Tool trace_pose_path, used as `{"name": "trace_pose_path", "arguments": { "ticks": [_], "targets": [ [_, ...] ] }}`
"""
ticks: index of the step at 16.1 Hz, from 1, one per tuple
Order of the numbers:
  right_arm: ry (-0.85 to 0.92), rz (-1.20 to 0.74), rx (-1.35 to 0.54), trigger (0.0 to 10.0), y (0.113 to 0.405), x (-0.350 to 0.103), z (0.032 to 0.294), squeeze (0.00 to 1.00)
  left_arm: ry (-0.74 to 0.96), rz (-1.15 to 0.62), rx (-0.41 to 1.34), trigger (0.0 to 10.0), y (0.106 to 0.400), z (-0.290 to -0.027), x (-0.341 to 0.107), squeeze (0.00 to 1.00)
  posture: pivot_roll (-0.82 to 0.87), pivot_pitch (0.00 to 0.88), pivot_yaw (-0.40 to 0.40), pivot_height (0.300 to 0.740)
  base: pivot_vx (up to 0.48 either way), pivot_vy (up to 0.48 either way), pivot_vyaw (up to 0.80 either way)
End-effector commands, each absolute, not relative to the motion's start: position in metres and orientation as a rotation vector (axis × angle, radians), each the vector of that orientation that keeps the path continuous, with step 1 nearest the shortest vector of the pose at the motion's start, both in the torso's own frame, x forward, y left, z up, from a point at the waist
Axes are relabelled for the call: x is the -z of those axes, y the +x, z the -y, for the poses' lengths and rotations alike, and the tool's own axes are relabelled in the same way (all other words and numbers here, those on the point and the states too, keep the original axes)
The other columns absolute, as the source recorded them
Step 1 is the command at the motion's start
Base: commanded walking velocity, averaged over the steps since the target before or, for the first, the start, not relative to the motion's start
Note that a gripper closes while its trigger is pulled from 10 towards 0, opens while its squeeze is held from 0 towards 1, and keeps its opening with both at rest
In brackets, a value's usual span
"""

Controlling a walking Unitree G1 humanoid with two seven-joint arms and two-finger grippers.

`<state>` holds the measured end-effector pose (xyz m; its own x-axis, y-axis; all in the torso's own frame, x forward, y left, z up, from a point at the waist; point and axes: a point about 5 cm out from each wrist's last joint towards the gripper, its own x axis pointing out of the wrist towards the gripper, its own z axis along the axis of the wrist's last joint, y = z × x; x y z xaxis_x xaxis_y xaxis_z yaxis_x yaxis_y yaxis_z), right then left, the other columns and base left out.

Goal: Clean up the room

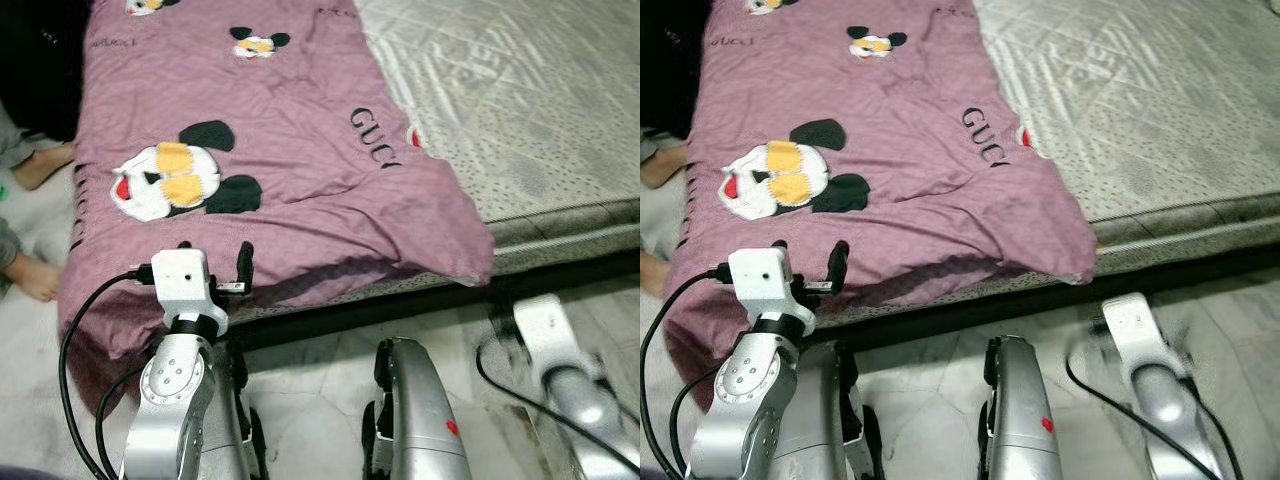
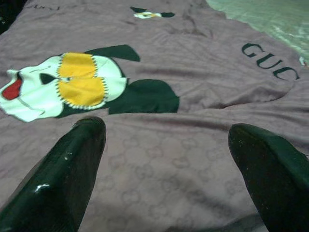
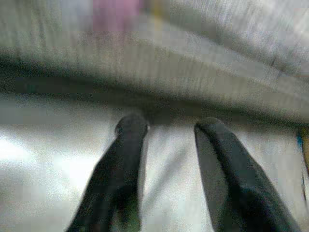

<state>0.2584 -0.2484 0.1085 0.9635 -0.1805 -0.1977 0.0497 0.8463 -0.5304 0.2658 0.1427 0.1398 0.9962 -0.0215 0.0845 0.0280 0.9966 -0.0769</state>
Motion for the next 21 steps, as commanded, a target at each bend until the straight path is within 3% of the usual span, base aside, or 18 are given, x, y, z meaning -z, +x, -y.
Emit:
{"name": "trace_pose_path", "arguments": {
  "ticks": [1,3,5,12,13,14,15,19,21],
  "targets": [
    [-0.543,-0.129,0.100,10.0,0.265,-0.129,0.239,1.00,-0.085,0.060,0.026,10.0,0.264,-0.144,-0.134,0.00,-0.03,0.258,0.000,0.552,0.000,0.000,0.00],
    [-0.520,0.029,0.093,10.0,0.288,-0.162,0.222,1.00,-0.086,0.066,0.032,10.0,0.265,-0.142,-0.135,0.00,-0.02,0.254,0.005,0.552,0.000,0.000,0.00],
    [-0.337,0.138,-0.018,10.0,0.313,-0.179,0.179,1.00,-0.088,0.075,0.025,10.0,0.266,-0.143,-0.138,0.00,0.00,0.250,0.000,0.552,0.000,0.000,0.00],
    [-0.116,-0.090,-0.160,10.0,0.360,-0.132,0.068,1.00,-0.095,0.082,0.040,10.0,0.258,-0.143,-0.141,0.00,0.07,0.252,-0.007,0.552,0.000,0.000,0.00],
    [-0.110,-0.182,-0.214,10.0,0.361,-0.120,0.055,0.90,-0.084,0.084,0.020,10.0,0.258,-0.149,-0.141,0.00,0.08,0.250,-0.014,0.552,0.000,0.000,0.00],
    [-0.121,-0.231,-0.222,10.0,0.360,-0.112,0.054,0.90,-0.084,0.086,0.015,10.0,0.257,-0.150,-0.141,0.00,0.09,0.249,-0.026,0.552,0.000,0.000,0.00],
    [-0.080,-0.364,-0.181,10.0,0.356,-0.089,0.064,0.00,-0.088,0.088,0.005,10.0,0.256,-0.150,-0.141,0.00,0.09,0.250,-0.032,0.552,0.000,0.000,0.00],
    [0.019,-0.615,-0.034,10.0,0.337,-0.042,0.107,0.00,-0.089,0.065,0.021,10.0,0.250,-0.146,-0.137,0.00,0.09,0.255,-0.025,0.552,0.000,0.000,0.00],
    [0.270,-0.705,0.093,10.0,0.332,-0.033,0.131,0.00,-0.086,0.058,0.025,10.0,0.252,-0.147,-0.136,0.00,0.08,0.254,-0.019,0.552,0.000,0.000,0.00]
  ]
}}
